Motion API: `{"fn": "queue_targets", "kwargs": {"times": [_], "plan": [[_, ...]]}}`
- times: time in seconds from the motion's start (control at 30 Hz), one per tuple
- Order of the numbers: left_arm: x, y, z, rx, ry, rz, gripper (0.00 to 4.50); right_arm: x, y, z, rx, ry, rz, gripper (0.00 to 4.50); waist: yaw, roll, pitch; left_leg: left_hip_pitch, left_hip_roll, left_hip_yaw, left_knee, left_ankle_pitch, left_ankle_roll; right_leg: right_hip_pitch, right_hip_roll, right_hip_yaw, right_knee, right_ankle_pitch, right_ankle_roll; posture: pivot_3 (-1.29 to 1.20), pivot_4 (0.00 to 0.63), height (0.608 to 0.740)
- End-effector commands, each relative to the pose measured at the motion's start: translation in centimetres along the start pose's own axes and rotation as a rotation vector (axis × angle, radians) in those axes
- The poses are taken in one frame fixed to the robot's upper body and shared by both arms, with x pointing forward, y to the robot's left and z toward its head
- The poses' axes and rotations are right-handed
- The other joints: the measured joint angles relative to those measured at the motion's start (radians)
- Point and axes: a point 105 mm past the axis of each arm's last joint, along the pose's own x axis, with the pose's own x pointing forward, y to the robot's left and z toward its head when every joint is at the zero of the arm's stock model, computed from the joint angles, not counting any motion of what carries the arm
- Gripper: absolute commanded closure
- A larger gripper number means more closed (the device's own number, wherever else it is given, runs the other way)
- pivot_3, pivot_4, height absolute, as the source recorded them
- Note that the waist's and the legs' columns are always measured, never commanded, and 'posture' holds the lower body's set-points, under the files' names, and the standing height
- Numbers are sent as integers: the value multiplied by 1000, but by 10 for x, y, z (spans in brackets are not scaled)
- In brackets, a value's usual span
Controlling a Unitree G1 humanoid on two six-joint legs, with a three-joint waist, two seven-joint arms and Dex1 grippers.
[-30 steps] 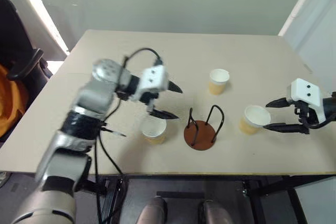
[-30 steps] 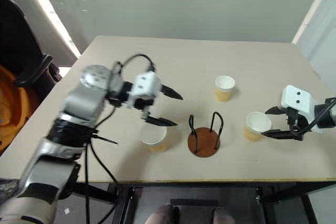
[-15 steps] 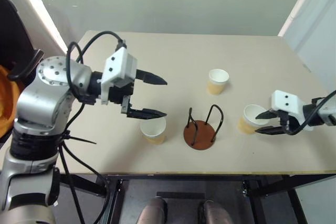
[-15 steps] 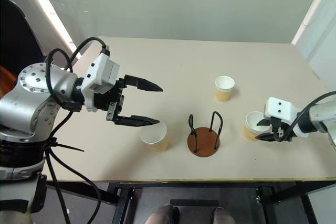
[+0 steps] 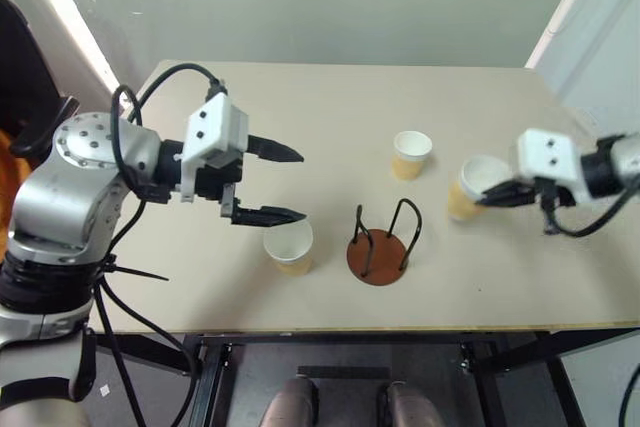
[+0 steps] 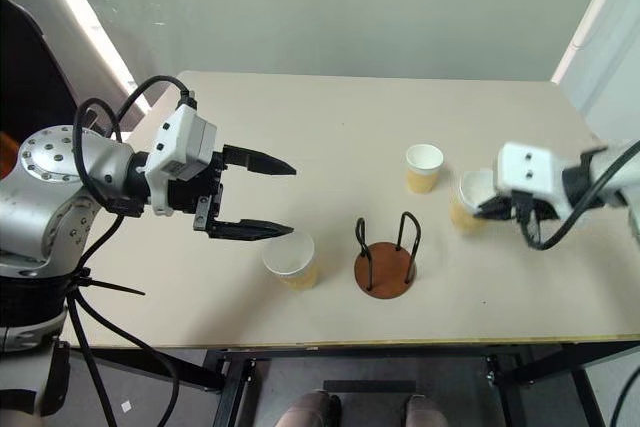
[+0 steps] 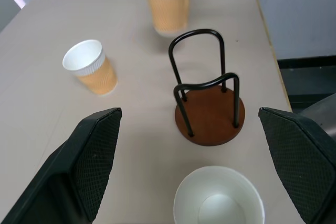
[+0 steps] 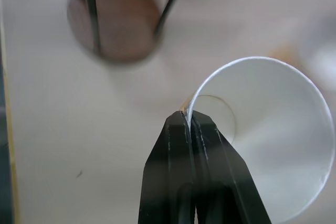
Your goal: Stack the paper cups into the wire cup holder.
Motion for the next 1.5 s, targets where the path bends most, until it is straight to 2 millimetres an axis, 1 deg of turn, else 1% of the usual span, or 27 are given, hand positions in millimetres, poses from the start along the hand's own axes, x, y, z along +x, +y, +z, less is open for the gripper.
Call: {"fn": "queue_targets", "kwargs": {"times": [0.03, 0.07, 0.13, 0.2, 0.3, 0.4, 0.53, 0.7, 0.83, 0.97, 1.0, 1.03, 1.07, 1.1, 1.2, 1.23, 1.27, 1.3, 1.33, 1.4, 1.47, 1.5], "plan": [[-8, 3, 7, 44, -2, 32, 0, -22, -10, 54, -181, -154, 10, 4474, -3, 0, 0, 0, 0, 0, -2, 0, 0, -1, 0, 0, 0, 0, -1, 0, 150, 740], [-8, 4, 6, 43, -2, 31, 0, -20, -8, 65, -212, -191, 42, 4474, -4, 0, 0, 1, 0, 0, -2, 0, -1, -1, 1, 0, 0, -1, -2, 0, 150, 740], [-7, 4, 4, 42, 4, 31, 0, -10, 0, 85, -271, -265, 128, 4474, -6, -1, -1, 1, 1, -1, -4, 1, -1, -1, 1, -1, 0, -3, -5, 0, 150, 740], [-5, 3, 3, 41, 8, 30, 0, 4, 10, 96, -311, -307, 210, 4474, -7, -1, -1, 2, 2, -1, -5, 2, -3, -1, 2, -1, 0, -4, -6, 0, 150, 740], [-4, 3, 3, 42, 9, 30, 0, 21, 20, 92, -353, -273, 279, 4474, -5, 0, 0, 1, 2, -2, -6, 3, -5, -2, 2, -2, 1, -4, -7, 0, 150, 740], [-5, 0, 3, 40, 13, 31, 0, 30, 20, 87, -365, -251, 293, 4474, -4, 0, 0, 0, 1, -3, -6, 3, -5, -2, 1, -2, 1, -5, -9, 0, 150, 740], [-6, -3, 2, 33, 16, 39, 0, 36, 22, 82, -384, -217, 314, 4474, -7, -1, 0, 1, 1, -2, -7, 3, -5, -2, 1, -2, 1, -5, -9, 0, 150, 740], [-6, -5, 3, 32, 19, 45, 0, 45, 26, 79, -422, -201, 343, 4474, -7, -1, 0, 2, 2, -3, -11, 4, -7, -3, 1, -2, 2, -5, -9, 0, 150, 740], [-7, -5, 5, 35, 19, 49, 0, 51, 25, 80, -444, -192, 344, 4474, -7, -1, 0, 2, 2, -3, -12, 4, -7, -4, 1, -3, 3, -5, -10, 0, 150, 740], [-9, 3, 5, 38, 25, 94, 0, 53, 24, 78, -450, -168, 351, 3684, -8, -1, 0, 2, 2, -3, -12, 4, -7, -4, 1, -3, 3, -5, -10, 0, 150, 740], [-8, 8, 5, 55, 24, 128, 0, 53, 23, 77, -449, -163, 349, 3260, -8, -1, 0, 2, 2, -3, -12, 4, -7, -4, 1, -3, 3, -5, -10, 0, 150, 740], [-7, 15, 4, 71, 25, 169, 0, 53, 22, 76, -447, -159, 346, 2973, -8, -1, 0, 2, 2, -3, -12, 4, -7, -4, 1, -3, 3, -5, -10, 0, 150, 740], [-6, 19, 3, 76, 30, 196, 0, 52, 20, 76, -443, -155, 341, 2587, -7, -1, 0, 2, 2, -3, -12, 4, -7, -4, 1, -3, 3, -5, -10, 0, 150, 740], [-6, 22, 3, 80, 33, 208, 0, 52, 18, 75, -437, -152, 335, 2293, -7, -1, 0, 2, 2, -3, -12, 4, -7, -3, 1, -3, 3, -5, -10, 0, 150, 740], [-3, 29, 2, 82, 32, 238, 0, 50, 1, 71, -360, -174, 281, 1168, -8, -1, 0, 2, 2, -3, -11, 4, -7, -4, 1, -3, 3, -4, -11, 0, 150, 740], [-1, 34, 0, 79, 39, 267, 0, 51, -17, 67, -335, -166, 203, 828, -9, -1, 0, 2, 2, -3, -12, 4, -7, -4, 1, -3, 2, -4, -11, 0, 150, 740], [3, 44, -4, 80, 55, 323, 0, 55, -43, 56, -298, -116, 84, 475, -9, 0, 0, 2, 2, -3, -11, 4, -7, -4, 1, -3, 3, -4, -12, 0, 150, 740], [6, 53, -7, 79, 70, 367, 0, 57, -63, 44, -280, -55, -5, 475, -10, 0, 0, 3, 2, -3, -11, 4, -7, -4, 0, -3, 3, -3, -12, 0, 150, 740], [10, 59, -10, 83, 84, 399, 0, 61, -79, 29, -277, 27, -70, 475, -8, 0, 0, 3, 2, -3, -11, 6, -7, -4, 0, -2, 3, -2, -13, 0, 150, 740], [14, 65, -14, 91, 102, 430, 0, 67, -93, 13, -289, 115, -108, 475, -6, 0, 0, 2, 2, -6, -12, 8, -7, -5, 0, -3, 2, 1, -17, 0, 150, 740], [19, 69, -16, 121, 119, 459, 0, 77, -101, 7, -271, 130, -119, 475, -7, 0, 0, 2, 2, -7, -12, 7, -8, -5, 0, -3, 2, 2, -17, 0, 150, 740], [23, 67, -15, 125, 106, 449, 0, 84, -104, 1, -266, 161, -123, 475, -7, 0, 0, 2, 2, -7, -13, 7, -8, -6, 0, -3, 2, 2, -17, 0, 150, 740]]}}
